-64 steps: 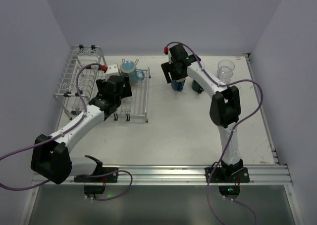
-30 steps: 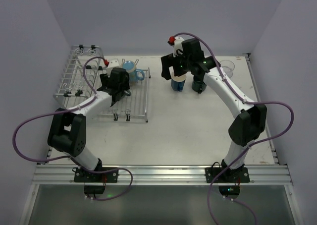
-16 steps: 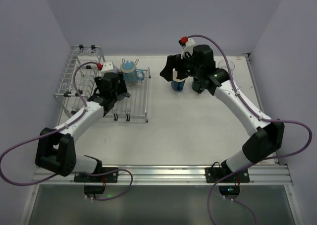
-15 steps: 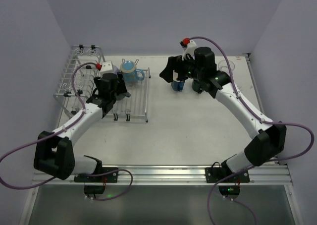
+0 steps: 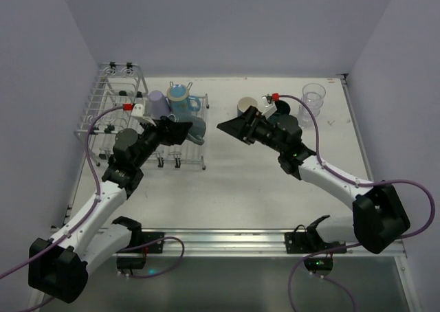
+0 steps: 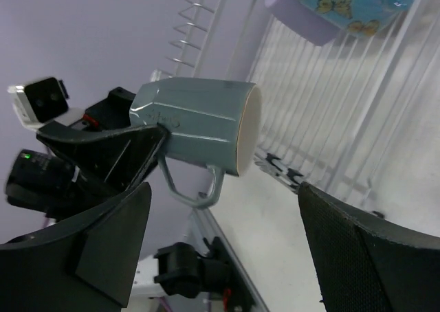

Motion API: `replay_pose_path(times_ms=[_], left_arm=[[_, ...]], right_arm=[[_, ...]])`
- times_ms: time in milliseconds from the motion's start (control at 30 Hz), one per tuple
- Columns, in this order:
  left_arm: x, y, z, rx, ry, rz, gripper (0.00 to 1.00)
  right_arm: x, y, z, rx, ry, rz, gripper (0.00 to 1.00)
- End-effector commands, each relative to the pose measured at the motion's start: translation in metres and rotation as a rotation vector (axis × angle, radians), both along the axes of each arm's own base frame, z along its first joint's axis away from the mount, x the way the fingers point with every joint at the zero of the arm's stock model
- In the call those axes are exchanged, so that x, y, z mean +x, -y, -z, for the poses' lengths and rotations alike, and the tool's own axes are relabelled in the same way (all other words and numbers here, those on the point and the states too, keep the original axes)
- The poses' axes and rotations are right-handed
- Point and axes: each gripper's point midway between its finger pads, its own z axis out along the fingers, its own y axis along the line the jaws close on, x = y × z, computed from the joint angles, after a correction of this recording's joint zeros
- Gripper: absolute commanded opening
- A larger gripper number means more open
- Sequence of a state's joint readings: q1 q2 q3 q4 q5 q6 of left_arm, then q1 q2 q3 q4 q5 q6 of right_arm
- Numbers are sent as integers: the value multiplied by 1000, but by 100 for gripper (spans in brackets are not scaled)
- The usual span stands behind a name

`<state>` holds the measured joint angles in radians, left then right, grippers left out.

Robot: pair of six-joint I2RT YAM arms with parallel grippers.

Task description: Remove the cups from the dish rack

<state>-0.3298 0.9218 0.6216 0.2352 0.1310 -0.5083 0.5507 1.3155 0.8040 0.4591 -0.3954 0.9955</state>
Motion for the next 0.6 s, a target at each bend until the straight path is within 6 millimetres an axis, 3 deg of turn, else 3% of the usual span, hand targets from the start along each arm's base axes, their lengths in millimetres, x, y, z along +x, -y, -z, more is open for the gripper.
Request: replay_pose_path(times_ms=[0,267,567], left_arm=[[-39,36,-92,-228,296,263,0],[-61,62,-98,-326,317,413,0],[-78,78,-113,-378,351,495,0]], right_arm=[[-12,0,-59,268,57,6,89],[-29,-11,-61,333,11,-52,88],[-48,-22,-91,466,73,-199,59]])
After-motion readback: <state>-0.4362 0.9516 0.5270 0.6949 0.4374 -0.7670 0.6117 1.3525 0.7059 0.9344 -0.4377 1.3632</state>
